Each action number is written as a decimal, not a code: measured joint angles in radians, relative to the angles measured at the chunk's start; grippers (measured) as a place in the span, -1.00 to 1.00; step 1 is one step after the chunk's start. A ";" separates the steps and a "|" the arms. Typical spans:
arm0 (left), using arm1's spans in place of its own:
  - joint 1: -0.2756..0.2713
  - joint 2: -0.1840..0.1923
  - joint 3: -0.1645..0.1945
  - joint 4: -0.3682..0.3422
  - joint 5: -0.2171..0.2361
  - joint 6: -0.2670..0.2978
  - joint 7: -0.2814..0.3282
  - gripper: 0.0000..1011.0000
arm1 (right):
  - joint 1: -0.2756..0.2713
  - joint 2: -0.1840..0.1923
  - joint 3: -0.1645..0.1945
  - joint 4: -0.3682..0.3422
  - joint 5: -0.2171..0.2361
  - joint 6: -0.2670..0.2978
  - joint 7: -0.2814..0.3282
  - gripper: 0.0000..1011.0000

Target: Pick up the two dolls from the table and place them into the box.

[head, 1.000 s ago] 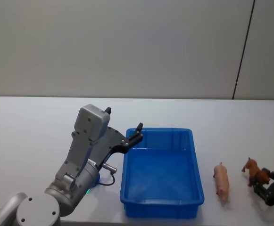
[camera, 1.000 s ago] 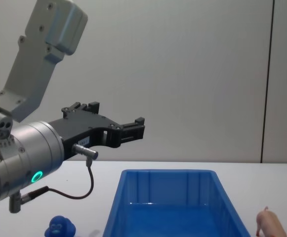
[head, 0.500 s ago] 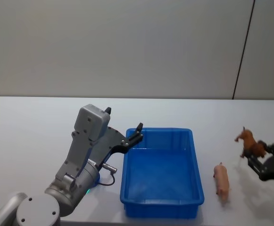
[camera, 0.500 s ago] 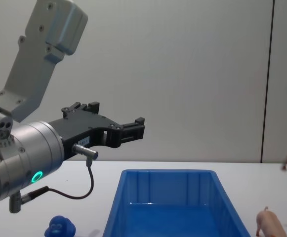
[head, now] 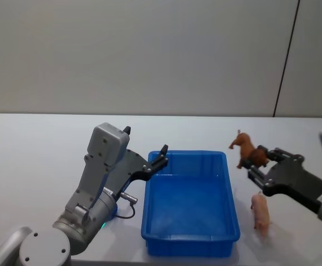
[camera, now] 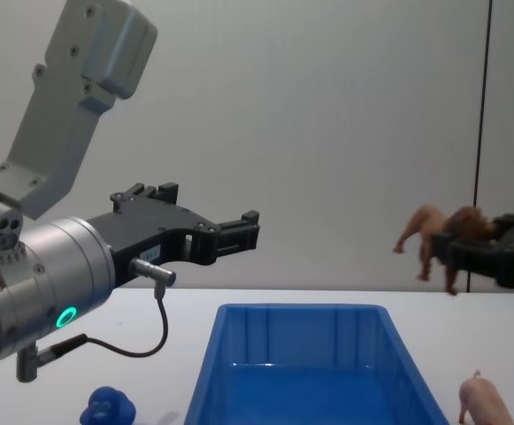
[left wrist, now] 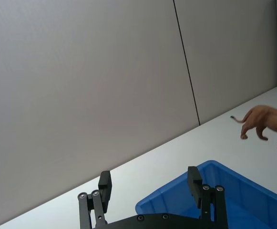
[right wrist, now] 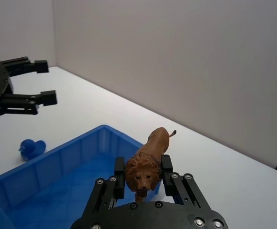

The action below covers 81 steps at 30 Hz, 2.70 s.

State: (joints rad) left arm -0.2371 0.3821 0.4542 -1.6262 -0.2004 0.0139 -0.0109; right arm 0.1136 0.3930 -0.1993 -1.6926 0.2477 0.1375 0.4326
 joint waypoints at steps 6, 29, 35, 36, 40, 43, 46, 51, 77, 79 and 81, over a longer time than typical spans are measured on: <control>0.000 0.000 0.000 0.000 0.000 0.000 0.000 0.98 | 0.015 -0.026 -0.030 0.002 -0.038 0.039 0.015 -0.15; 0.000 0.000 0.000 0.000 0.000 0.000 0.000 0.98 | 0.012 -0.065 -0.095 0.017 -0.108 0.096 0.024 0.73; 0.000 0.000 0.000 0.000 0.000 0.000 0.000 0.98 | 0.005 -0.053 -0.088 0.010 -0.093 0.086 0.009 0.98; 0.000 0.000 0.000 0.000 0.000 0.000 0.000 0.98 | 0.003 -0.051 -0.086 0.009 -0.090 0.084 0.007 0.98; 0.000 0.000 0.000 0.000 0.000 0.000 0.000 0.98 | -0.006 -0.033 -0.073 0.004 -0.072 0.076 -0.004 0.98; 0.000 0.000 0.000 0.000 0.000 0.000 0.000 0.98 | -0.013 -0.022 -0.066 0.002 -0.063 0.074 -0.009 0.98; 0.000 0.000 0.000 0.000 0.000 0.000 0.000 0.98 | -0.023 -0.009 -0.057 -0.001 -0.052 0.071 -0.016 0.98; 0.000 0.000 0.000 0.000 0.000 0.000 0.000 0.98 | -0.041 0.014 -0.042 -0.002 -0.037 0.071 -0.032 0.98; 0.000 0.000 0.000 0.000 0.000 0.000 0.000 0.98 | -0.059 0.042 -0.033 0.045 -0.060 0.157 -0.080 0.98; 0.000 0.000 0.000 0.000 0.000 0.000 0.000 0.98 | -0.061 0.038 -0.038 0.051 -0.070 0.170 -0.093 0.98; 0.000 0.000 0.000 0.000 0.000 0.000 0.000 0.98 | -0.064 0.036 -0.041 0.053 -0.076 0.177 -0.100 0.98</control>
State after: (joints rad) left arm -0.2371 0.3822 0.4542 -1.6262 -0.2003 0.0139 -0.0109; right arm 0.0499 0.4289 -0.2404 -1.6391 0.1716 0.3145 0.3322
